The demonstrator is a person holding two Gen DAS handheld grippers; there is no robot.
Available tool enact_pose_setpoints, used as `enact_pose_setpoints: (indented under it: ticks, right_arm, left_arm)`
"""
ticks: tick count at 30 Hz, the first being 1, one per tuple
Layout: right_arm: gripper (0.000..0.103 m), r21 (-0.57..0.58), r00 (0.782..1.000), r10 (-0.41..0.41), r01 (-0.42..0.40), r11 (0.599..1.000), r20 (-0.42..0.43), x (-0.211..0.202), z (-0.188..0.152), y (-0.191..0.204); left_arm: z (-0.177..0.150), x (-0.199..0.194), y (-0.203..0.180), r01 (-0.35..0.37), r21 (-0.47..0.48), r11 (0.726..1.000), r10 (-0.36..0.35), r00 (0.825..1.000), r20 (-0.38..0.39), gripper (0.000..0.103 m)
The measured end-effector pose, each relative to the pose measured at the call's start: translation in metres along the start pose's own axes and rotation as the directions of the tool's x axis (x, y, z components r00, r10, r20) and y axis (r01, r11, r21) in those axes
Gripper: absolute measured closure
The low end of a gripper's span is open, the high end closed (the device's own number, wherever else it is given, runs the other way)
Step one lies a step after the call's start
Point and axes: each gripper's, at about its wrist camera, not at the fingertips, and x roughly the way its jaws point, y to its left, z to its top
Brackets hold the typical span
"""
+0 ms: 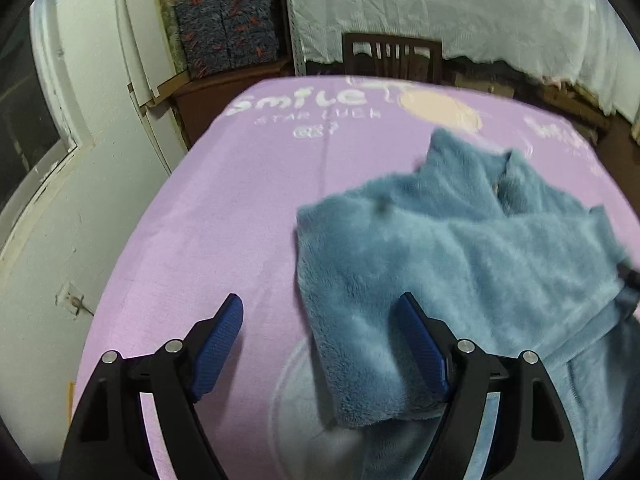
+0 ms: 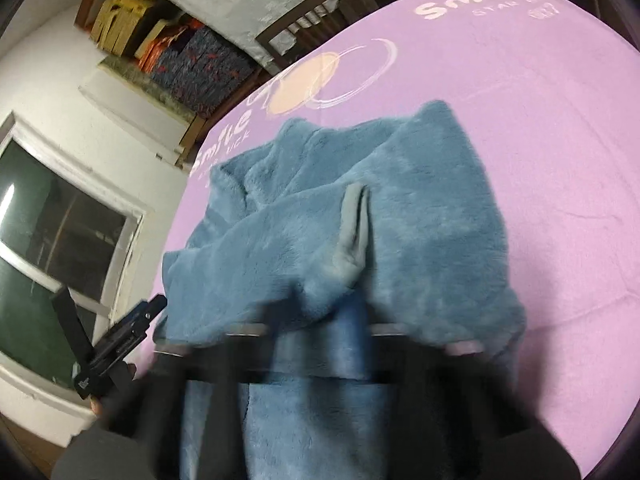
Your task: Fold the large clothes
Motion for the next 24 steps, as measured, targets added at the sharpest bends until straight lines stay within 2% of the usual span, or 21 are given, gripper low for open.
enact_pose_setpoints:
  ticks: [3,7,10,13,14,16,18,22,24]
  right_arm:
    - [0.096,-0.067,0.998,-0.023,0.027,0.997,0.061,-0.017,-0.006,0.012]
    - [0.096,-0.072,0.996,-0.093,0.094,0.993,0.009,-0.003,-0.013,-0.001]
    - [0.096,-0.069,0.996,-0.094,0.094,0.993,0.001,0.001,-0.019,-0.006]
    - [0.093,-0.073,0.994,-0.107,0.107,0.992,0.000,-0.004,-0.018,-0.005]
    - [0.088,-0.070,0.994,-0.110,0.110,0.991,0.010,-0.008,-0.018,-0.005]
    - [0.086,-0.067,0.990,-0.128,0.132,0.989,0.058,-0.023,-0.018,-0.004]
    - [0.086,-0.103,0.987,-0.123,0.133,0.986,0.104,-0.039,-0.013,0.005]
    - [0.086,-0.170,0.993,-0.064,0.081,0.982,0.104,-0.039,0.001,0.033]
    - [0.086,-0.195,0.997,-0.028,0.043,0.980,0.076,-0.024,0.006,0.049]
  left_arm:
    - [-0.004,0.011,-0.002,-0.020,0.013,1.000,0.020,0.999,-0.039,0.022]
    - [-0.004,0.012,0.001,-0.011,0.007,1.000,0.012,0.999,-0.041,0.021]
    - [-0.005,0.012,0.001,-0.014,0.010,1.000,0.015,0.999,-0.039,0.021]
    - [-0.003,0.000,0.010,-0.027,-0.020,0.999,0.027,1.000,-0.012,0.022]
    - [-0.001,-0.006,0.012,-0.032,-0.034,0.999,0.032,0.999,0.001,0.023]
    - [0.004,-0.022,0.014,0.000,-0.056,0.998,0.002,0.999,0.033,0.023]
    - [0.014,-0.034,0.004,0.085,-0.048,0.995,-0.082,0.995,0.056,0.023]
    - [0.030,-0.033,-0.035,0.199,0.020,0.980,-0.200,0.979,0.034,0.023]
    - [0.033,-0.024,-0.055,0.204,0.059,0.977,-0.206,0.978,0.028,0.023]
